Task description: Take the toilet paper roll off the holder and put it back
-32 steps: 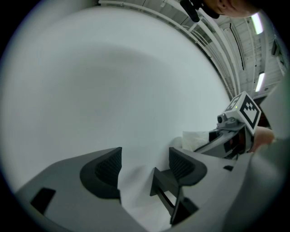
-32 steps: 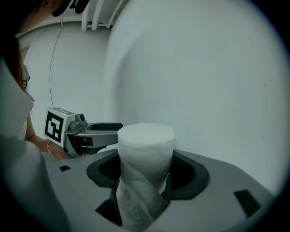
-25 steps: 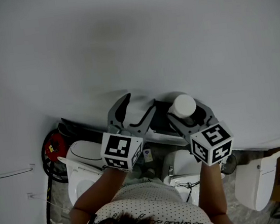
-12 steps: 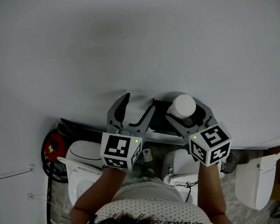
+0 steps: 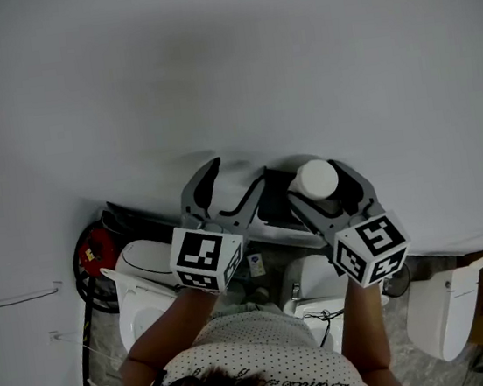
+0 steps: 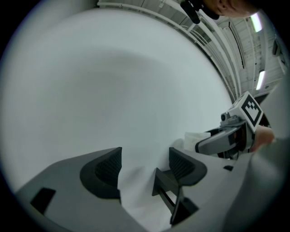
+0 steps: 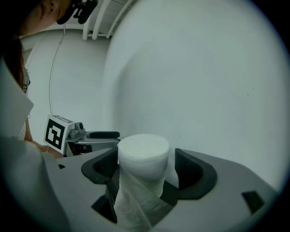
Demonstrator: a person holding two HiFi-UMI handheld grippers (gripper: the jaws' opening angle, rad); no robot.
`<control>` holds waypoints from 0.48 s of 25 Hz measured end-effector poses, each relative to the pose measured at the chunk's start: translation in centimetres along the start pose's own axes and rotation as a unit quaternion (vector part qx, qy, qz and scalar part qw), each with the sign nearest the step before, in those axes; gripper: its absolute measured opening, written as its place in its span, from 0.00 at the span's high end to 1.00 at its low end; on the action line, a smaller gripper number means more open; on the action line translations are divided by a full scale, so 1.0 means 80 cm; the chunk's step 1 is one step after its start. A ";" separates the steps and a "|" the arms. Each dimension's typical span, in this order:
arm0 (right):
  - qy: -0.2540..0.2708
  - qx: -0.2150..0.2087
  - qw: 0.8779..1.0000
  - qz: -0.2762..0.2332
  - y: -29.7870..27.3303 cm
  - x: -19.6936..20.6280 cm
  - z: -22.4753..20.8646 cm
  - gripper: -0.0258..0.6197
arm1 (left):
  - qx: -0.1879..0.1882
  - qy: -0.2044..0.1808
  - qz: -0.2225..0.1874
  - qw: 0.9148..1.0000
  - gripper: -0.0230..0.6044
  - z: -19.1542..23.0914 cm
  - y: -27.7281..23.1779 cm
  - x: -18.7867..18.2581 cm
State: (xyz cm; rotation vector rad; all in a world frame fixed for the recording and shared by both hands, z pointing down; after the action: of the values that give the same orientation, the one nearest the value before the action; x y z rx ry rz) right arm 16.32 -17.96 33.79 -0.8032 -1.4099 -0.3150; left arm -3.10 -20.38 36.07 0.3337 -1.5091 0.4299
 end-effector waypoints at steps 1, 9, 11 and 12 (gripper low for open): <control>0.001 0.000 1.000 -0.004 0.001 -0.003 0.000 0.34 | -0.001 -0.001 0.000 1.000 0.47 0.000 0.000 0.000; 0.017 -0.001 0.999 -0.045 0.013 -0.030 0.001 0.35 | -0.001 -0.003 -0.003 1.000 0.47 0.001 0.001 -0.001; 0.021 -0.001 0.998 -0.055 0.018 -0.037 0.001 0.37 | -0.002 -0.004 -0.006 1.000 0.47 0.001 0.002 -0.003; 0.023 0.000 0.998 -0.060 0.020 -0.039 0.002 0.38 | -0.002 -0.005 -0.008 1.000 0.47 0.001 0.003 -0.004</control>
State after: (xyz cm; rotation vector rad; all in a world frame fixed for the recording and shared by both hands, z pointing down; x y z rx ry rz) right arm 16.69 -17.56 30.32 -0.7083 -1.4180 -0.4222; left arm -3.26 -20.26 35.75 0.3444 -1.5155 0.4141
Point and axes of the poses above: the fingertips, and each gripper's own axes: y backward along the fingers, z to its left, x out of its underside, the point moved 8 cm from there along y, backward along the fingers, and after that the axes turned 7 degrees about -x, right-handed, at the moved point
